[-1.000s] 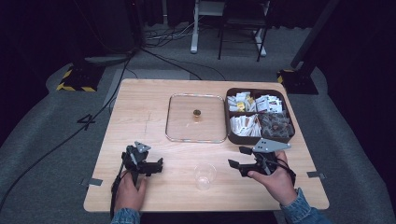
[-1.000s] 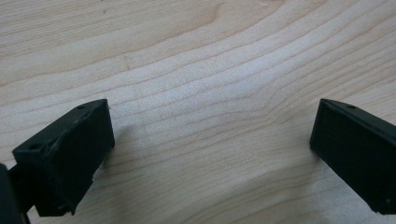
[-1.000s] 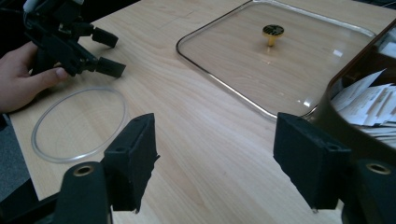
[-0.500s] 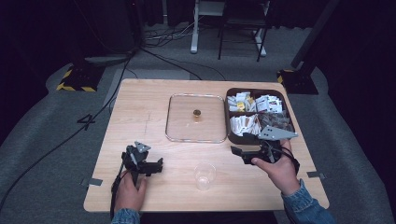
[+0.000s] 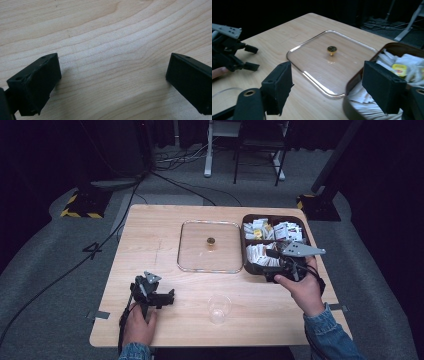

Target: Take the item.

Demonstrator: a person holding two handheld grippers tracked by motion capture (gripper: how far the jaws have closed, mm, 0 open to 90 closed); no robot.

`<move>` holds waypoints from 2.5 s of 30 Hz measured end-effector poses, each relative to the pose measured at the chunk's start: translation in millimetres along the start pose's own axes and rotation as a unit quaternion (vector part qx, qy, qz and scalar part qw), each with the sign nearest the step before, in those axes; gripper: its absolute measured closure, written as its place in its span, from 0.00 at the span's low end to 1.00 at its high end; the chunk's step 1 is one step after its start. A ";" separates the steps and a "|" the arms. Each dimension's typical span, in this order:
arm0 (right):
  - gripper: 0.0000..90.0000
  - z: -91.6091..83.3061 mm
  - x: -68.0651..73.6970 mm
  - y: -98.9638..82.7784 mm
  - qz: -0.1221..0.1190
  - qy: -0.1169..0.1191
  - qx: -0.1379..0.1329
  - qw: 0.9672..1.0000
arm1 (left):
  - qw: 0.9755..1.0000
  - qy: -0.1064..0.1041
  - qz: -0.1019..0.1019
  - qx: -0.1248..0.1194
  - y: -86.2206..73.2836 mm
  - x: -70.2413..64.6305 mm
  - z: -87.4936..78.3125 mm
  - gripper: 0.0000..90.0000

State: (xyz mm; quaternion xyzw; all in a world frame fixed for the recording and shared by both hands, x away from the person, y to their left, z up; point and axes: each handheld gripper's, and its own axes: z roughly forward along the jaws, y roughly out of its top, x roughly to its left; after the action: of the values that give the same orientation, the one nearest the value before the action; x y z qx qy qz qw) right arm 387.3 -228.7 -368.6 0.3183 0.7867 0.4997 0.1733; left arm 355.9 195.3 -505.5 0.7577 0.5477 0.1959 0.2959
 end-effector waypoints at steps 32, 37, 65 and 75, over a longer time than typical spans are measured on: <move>0.24 -14.0 -118.5 4.5 0.026 -0.102 0.031 0.994 | 1.000 0.002 -0.002 0.001 0.2 -0.1 0.0 0.00; 0.28 -11.7 -136.5 -3.7 0.038 -0.111 0.049 0.992 | 1.000 0.002 -0.002 0.001 0.2 -0.1 0.0 0.00; 0.46 3.2 -173.4 -56.5 0.059 -0.130 0.144 0.979 | 1.000 0.003 -0.001 0.000 0.3 0.0 0.1 0.00; 0.92 6.2 -171.8 -57.0 0.037 -0.115 0.176 0.977 | 1.000 0.002 -0.001 0.001 0.3 0.0 0.1 0.00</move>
State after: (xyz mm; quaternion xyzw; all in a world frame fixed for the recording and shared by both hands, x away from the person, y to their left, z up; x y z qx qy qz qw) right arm 499.0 -357.3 -430.3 0.4282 0.8247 0.3198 0.1849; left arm 356.2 195.2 -505.4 0.7569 0.5492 0.1970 0.2944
